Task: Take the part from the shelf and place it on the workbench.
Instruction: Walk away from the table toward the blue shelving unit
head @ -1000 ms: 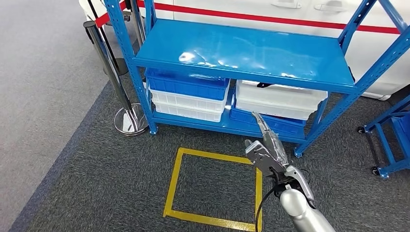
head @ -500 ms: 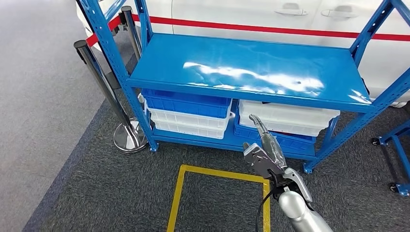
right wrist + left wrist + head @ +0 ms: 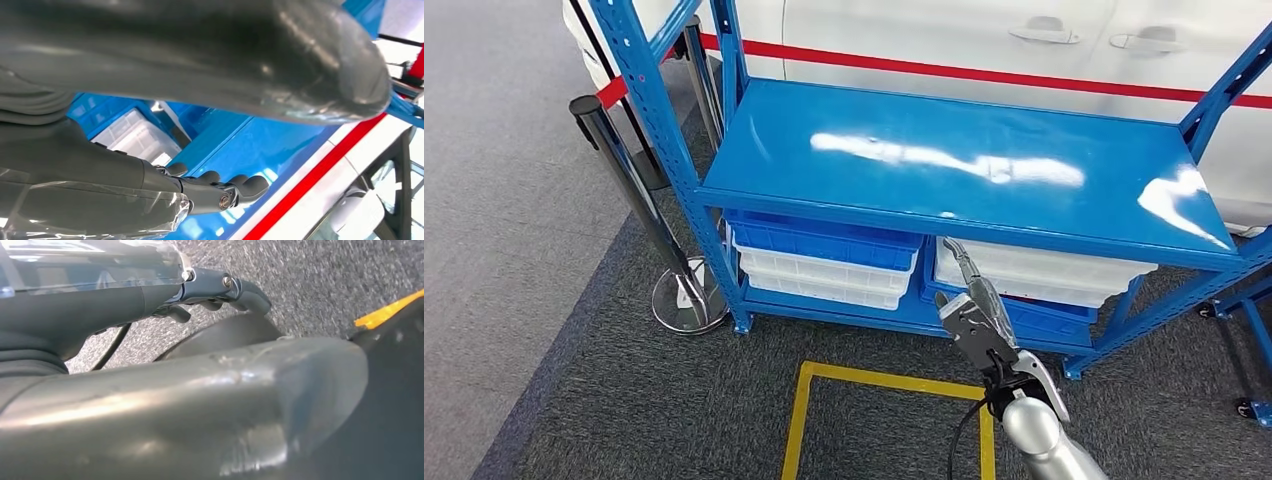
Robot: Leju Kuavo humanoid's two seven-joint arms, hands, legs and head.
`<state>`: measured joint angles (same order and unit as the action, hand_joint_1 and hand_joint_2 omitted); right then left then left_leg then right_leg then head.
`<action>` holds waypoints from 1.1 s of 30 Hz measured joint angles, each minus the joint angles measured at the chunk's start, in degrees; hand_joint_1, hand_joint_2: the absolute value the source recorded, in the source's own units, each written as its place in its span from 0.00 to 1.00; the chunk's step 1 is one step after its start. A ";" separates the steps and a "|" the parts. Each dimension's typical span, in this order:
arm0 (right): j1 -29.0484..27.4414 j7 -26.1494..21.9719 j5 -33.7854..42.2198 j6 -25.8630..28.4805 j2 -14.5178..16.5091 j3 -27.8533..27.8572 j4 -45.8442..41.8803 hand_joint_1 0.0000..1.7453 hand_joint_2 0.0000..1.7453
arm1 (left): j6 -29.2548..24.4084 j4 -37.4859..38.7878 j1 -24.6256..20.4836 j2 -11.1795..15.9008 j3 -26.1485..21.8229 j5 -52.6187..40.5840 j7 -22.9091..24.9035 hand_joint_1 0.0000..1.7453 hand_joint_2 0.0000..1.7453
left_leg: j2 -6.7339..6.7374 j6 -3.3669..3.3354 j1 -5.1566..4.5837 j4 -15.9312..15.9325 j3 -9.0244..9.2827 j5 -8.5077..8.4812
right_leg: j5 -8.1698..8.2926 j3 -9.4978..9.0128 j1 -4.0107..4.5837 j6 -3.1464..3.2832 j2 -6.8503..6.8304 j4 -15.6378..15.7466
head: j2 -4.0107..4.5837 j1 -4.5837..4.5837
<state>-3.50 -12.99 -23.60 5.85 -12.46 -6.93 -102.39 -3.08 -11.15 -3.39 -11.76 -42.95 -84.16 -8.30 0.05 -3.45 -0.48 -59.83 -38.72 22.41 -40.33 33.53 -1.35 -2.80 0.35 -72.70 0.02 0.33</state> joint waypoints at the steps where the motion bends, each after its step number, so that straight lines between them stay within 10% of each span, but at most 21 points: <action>1: -0.11 0.09 -0.54 0.05 0.00 0.01 0.04 0.00 0.00 | 0.00 0.00 0.05 0.00 0.01 -0.01 0.01 0.00 0.00 | 0.00 0.02 -0.09 -0.02 0.64 0.49 | 1.86 1.22 0.06 0.08 -0.01 0.11 | 0.00 0.00; 4: -0.22 0.25 -1.25 0.22 0.00 0.03 0.08 0.00 0.00 | 0.00 0.00 0.07 -0.04 0.02 -0.01 0.02 0.00 0.00 | -0.04 0.24 -0.40 -0.10 2.65 1.83 | 10.44 0.11 0.49 0.98 -0.26 9.01 | 0.00 0.02; 6: -0.28 0.43 -1.50 0.38 0.02 0.04 0.05 0.00 0.00 | 0.00 0.00 0.01 -0.07 0.03 -0.05 0.05 0.00 0.00 | -0.13 0.70 -0.50 -0.14 3.18 2.29 | 12.13 -0.99 0.94 1.74 -0.51 12.96 | 0.00 0.01; 11: -1.45 0.64 -1.73 0.78 0.26 0.05 -0.39 0.00 0.00 | 0.07 0.01 0.07 0.01 0.31 -0.39 0.26 0.00 0.00 | -0.05 2.32 -0.52 -1.84 2.75 4.19 | 12.50 -2.08 0.21 2.98 -0.33 14.98 | 0.00 0.09; 15: -2.17 0.58 -1.81 0.83 0.75 0.04 -0.56 0.00 0.00 | 0.10 0.02 0.17 0.06 0.53 -0.43 0.34 0.00 0.00 | -0.08 3.71 0.47 -14.64 -3.19 9.59 | 12.35 -2.50 0.03 3.23 -0.39 15.16 | 0.00 0.25; 18: -2.51 0.57 -1.90 0.84 1.19 0.01 -0.56 0.00 0.00 | 0.23 0.01 0.20 0.24 0.57 -0.43 0.34 0.00 0.00 | -0.06 4.07 1.02 -9.70 -0.93 5.30 | 11.85 -3.14 -0.20 2.79 -0.20 15.13 | 0.00 0.24; 21: -2.34 0.54 -2.05 0.86 1.51 -0.06 -0.57 0.00 0.00 | 0.46 0.01 0.21 0.39 0.60 -0.43 0.24 0.00 0.00 | -0.22 3.55 0.95 -0.61 3.59 2.47 | 11.20 -3.60 -0.08 1.76 0.00 14.97 | 0.00 0.19; 25: -2.26 0.52 -2.19 1.12 1.66 -0.16 -0.61 0.00 0.00 | 0.03 0.00 0.16 0.46 0.76 -0.45 -0.12 0.00 0.00 | -0.38 1.99 0.84 0.73 4.20 2.77 | 10.40 -3.58 -0.23 0.34 -0.09 14.54 | 0.00 0.09; 30: -3.25 0.37 -2.49 2.46 1.88 -0.17 -0.68 0.00 0.00 | -0.48 0.00 0.15 0.50 0.95 -0.64 -0.40 0.00 0.00 | -0.26 0.77 0.52 1.20 4.52 2.89 | 3.78 4.01 -0.03 0.12 -0.22 0.06 | 0.00 -0.05; 33: -4.52 -0.21 -2.57 3.31 2.32 -0.17 -0.74 0.00 0.00 | -0.48 0.00 0.32 0.52 1.09 -0.94 -0.46 0.00 0.00 | -0.34 0.65 0.07 1.19 4.95 3.13 | 8.12 3.25 0.28 0.89 -0.24 3.67 | 0.00 -0.05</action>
<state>-8.01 -13.20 -26.16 9.16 -10.14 -7.10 -103.13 -3.56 -11.15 -3.07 -11.23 -41.86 -85.10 -8.76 -0.28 -2.80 -0.41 -58.65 -33.77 25.54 -32.21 36.78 -1.07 -1.91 0.11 -69.03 0.02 0.28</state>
